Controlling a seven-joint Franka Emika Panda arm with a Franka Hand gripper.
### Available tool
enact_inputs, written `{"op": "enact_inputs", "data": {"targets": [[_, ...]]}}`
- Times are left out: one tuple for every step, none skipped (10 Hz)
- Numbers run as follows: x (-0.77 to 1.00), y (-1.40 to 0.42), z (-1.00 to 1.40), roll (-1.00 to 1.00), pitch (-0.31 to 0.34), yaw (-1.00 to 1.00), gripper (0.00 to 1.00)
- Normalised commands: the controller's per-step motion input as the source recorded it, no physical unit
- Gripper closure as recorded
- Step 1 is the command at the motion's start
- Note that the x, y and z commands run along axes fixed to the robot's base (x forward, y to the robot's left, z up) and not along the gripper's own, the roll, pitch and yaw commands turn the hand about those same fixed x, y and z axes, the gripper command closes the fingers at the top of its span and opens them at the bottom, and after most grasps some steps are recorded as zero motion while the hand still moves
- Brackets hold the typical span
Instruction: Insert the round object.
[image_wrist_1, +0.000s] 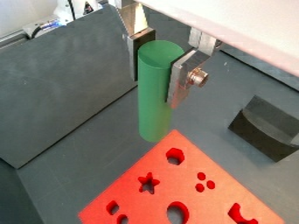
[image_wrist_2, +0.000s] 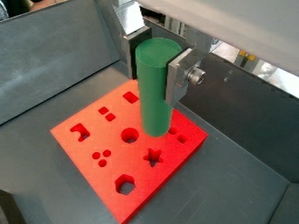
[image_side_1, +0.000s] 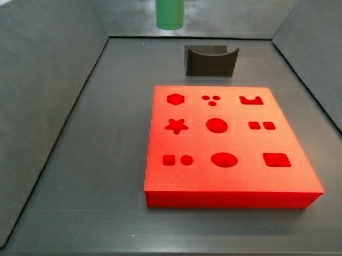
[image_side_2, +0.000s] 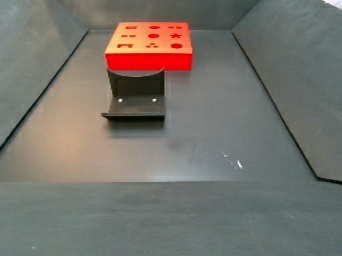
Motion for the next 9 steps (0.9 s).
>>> {"op": "enact_inputs", "data": {"targets": [[0.0, 0.0, 0.0, -0.01, -0.003, 0.0, 1.0], [0.1, 0.0, 0.0, 0.12, 0.0, 0.0, 1.0], [0.41, -0.17, 0.11, 0.5, 0.099, 0.17, 1.0], [0.42, -0.2, 0.01, 0.48, 0.137, 0.24, 1.0], [0.81, -0.24, 0.0, 0.26, 0.0, 0.28, 1.0], [0.92, -0.36, 0.01, 0.21, -0.017, 0.16, 1.0], [1.0, -0.47, 0.03, 0.17, -0.063, 0.03, 1.0], [1.0, -0.42, 0.0, 0.16, -0.05, 0.03, 1.0], [0.06, 0.0, 0.03, 0.05, 0.026, 0.0, 1.0]]}}
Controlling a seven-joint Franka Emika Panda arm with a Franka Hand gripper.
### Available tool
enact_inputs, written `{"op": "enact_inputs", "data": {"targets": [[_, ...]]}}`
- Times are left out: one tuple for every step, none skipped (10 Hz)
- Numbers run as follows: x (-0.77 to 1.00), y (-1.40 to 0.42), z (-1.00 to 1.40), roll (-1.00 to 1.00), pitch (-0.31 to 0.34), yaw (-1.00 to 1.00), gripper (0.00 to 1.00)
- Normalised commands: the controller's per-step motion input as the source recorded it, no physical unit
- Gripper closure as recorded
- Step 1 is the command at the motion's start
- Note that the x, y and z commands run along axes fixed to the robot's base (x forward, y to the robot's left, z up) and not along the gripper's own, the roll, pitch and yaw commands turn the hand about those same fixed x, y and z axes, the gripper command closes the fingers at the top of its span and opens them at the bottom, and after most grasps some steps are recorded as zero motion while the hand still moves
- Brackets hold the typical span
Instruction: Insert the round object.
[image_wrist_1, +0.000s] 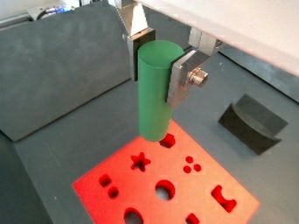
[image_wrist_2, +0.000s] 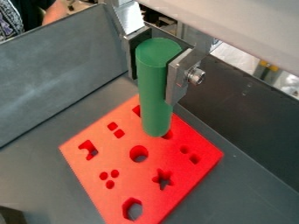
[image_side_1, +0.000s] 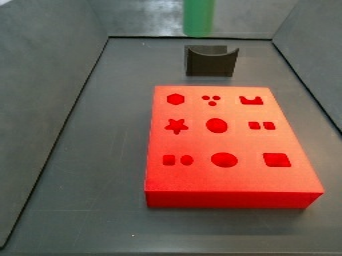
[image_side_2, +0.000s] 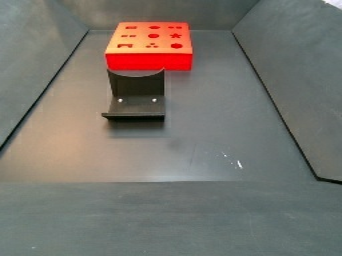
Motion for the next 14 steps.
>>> {"op": "enact_inputs", "data": {"targets": [[0.27, -0.07, -0.02, 0.0, 0.0, -0.02, 1.0], [1.0, -0.01, -0.34, 0.0, 0.0, -0.12, 1.0], [1.0, 0.02, -0.47, 0.02, 0.0, -0.01, 1.0], [1.0, 0.21, -0.63, 0.0, 0.0, -0.1, 1.0], [1.0, 0.23, -0.65, 0.05, 0.0, -0.03, 1.0], [0.98, 0.2, -0.68, 0.03, 0.0, -0.07, 1.0], [0.92, 0.08, -0.62, 0.0, 0.0, -0.02, 1.0], [0.67, 0.0, -0.45, 0.0, -0.017, -0.08, 1.0], [0.56, 0.0, -0.47, 0.01, 0.0, -0.02, 1.0], [0.35, -0.04, -0.48, 0.05, 0.0, -0.01, 1.0], [0.12, -0.04, -0.5, 0.08, -0.006, 0.0, 1.0], [0.03, 0.0, -0.41, 0.05, 0.0, 0.0, 1.0], [0.0, -0.02, -0.39, 0.07, 0.0, 0.0, 1.0], [-0.18, -0.11, -0.4, 0.12, 0.0, -0.08, 1.0]]}}
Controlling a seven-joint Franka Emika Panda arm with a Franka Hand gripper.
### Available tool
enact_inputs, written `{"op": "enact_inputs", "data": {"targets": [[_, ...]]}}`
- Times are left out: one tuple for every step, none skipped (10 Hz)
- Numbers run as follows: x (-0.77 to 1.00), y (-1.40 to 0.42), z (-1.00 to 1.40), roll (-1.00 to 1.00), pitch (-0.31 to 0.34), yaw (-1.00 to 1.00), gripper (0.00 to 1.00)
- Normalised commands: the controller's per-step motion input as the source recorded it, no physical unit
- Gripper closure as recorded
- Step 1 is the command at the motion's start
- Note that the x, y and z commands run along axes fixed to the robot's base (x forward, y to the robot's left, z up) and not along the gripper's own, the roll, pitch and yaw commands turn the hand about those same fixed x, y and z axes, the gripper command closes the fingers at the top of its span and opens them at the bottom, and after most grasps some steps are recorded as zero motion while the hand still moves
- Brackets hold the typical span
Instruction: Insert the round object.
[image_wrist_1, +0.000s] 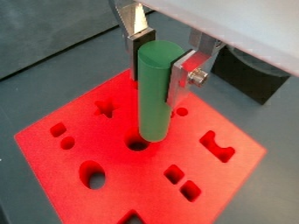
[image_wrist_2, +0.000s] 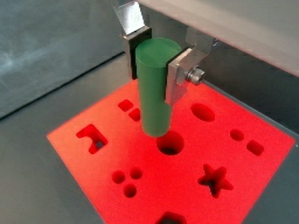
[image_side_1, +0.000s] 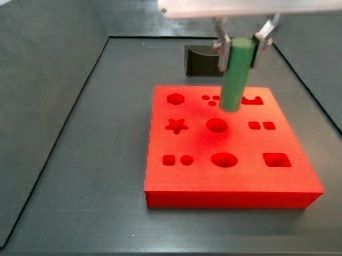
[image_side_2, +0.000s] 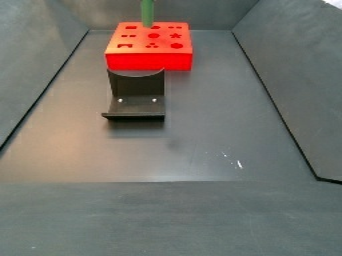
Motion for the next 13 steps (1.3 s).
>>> {"op": "enact_inputs", "data": {"targets": [[-0.04, -0.11, -0.29, 0.07, 0.0, -0.09, 1.0], [0.0, 0.0, -0.08, 0.0, 0.0, -0.01, 1.0], [0.05, -0.02, -0.03, 0.0, 0.0, -0.03, 1.0], [0.0, -0.09, -0.15, 0.03, -0.01, -0.02, 1.0], [0.0, -0.28, -0.21, 0.15, -0.009, 0.0, 1.0], [0.0, -0.03, -0.08, 0.05, 0.0, 0.0, 1.0], [0.0, 0.0, -0.01, 0.04, 0.0, 0.0, 1.0], [0.01, 0.0, -0.09, 0.1, 0.0, 0.0, 1.0], [0.15, 0.0, -0.23, 0.14, 0.0, 0.0, 1.0], [0.09, -0.02, -0.26, 0.14, 0.0, 0.0, 1.0], [0.0, -0.03, -0.21, 0.12, 0.0, 0.0, 1.0], [0.0, -0.05, -0.15, 0.09, 0.0, 0.0, 1.0], [-0.05, -0.21, -0.04, 0.12, 0.0, 0.0, 1.0]]}}
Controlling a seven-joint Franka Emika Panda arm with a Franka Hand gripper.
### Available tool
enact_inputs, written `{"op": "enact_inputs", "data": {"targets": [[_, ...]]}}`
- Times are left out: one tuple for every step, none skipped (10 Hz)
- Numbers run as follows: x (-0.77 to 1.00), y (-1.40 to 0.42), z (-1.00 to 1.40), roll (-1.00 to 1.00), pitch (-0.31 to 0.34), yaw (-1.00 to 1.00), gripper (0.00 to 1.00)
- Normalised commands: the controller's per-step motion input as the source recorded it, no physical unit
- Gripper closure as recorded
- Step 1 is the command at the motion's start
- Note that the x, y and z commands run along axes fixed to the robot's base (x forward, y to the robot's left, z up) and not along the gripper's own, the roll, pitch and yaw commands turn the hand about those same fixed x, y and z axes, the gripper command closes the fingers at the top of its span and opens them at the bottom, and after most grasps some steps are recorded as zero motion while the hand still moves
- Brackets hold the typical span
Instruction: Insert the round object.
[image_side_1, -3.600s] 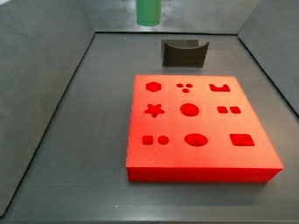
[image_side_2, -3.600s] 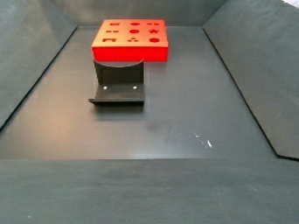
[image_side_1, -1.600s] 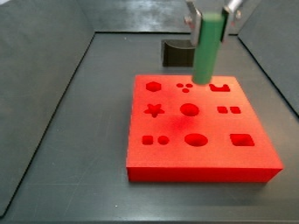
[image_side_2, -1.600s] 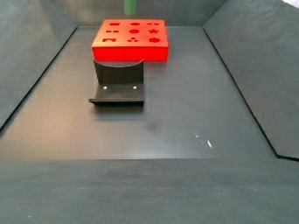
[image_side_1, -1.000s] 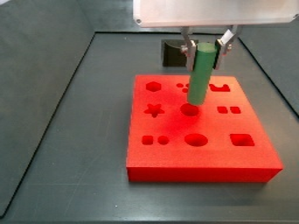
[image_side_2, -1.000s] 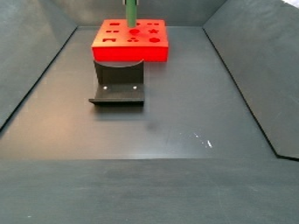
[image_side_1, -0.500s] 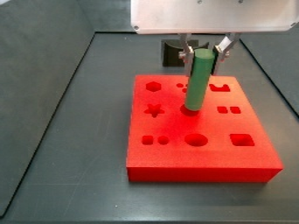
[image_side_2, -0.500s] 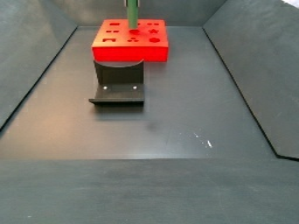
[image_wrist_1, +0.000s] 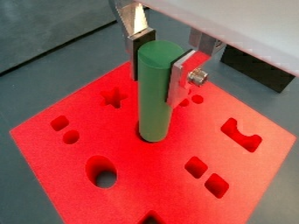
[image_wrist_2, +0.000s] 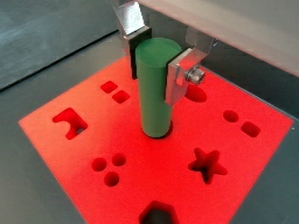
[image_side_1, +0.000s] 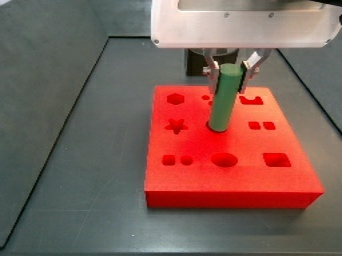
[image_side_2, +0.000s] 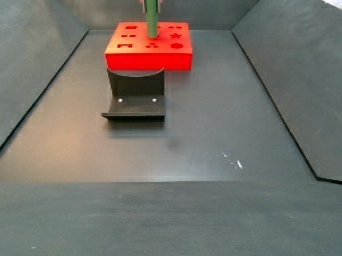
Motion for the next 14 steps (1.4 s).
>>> {"op": "enact_inputs", "data": {"targets": [[-0.07, -0.2, -0.06, 0.13, 0.0, 0.0, 1.0], [0.0, -0.11, -0.09, 0.08, 0.0, 0.0, 1.0], [0.0, 0.0, -0.05, 0.09, 0.0, 0.0, 1.0], [0.0, 0.0, -0.08, 0.07, 0.0, 0.0, 1.0], [0.19, 0.0, -0.37, 0.06, 0.0, 0.0, 1.0], [0.25, 0.0, -0.55, 0.06, -0.006, 0.0, 1.0], [0.15, 0.01, -0.68, 0.08, -0.043, 0.0, 1.0], [0.07, 0.0, -0.74, 0.1, -0.066, 0.0, 1.0], [0.0, 0.0, -0.76, 0.11, -0.091, 0.0, 1.0], [0.0, 0.0, -0.77, 0.11, -0.113, 0.0, 1.0], [-0.05, 0.0, -0.71, 0.09, -0.109, 0.0, 1.0], [-0.07, 0.0, -0.44, 0.07, -0.044, 0.0, 1.0], [0.0, 0.0, 0.0, 0.02, 0.0, 0.0, 1.0], [0.0, 0.0, 0.0, 0.0, 0.0, 0.0, 1.0]]}}
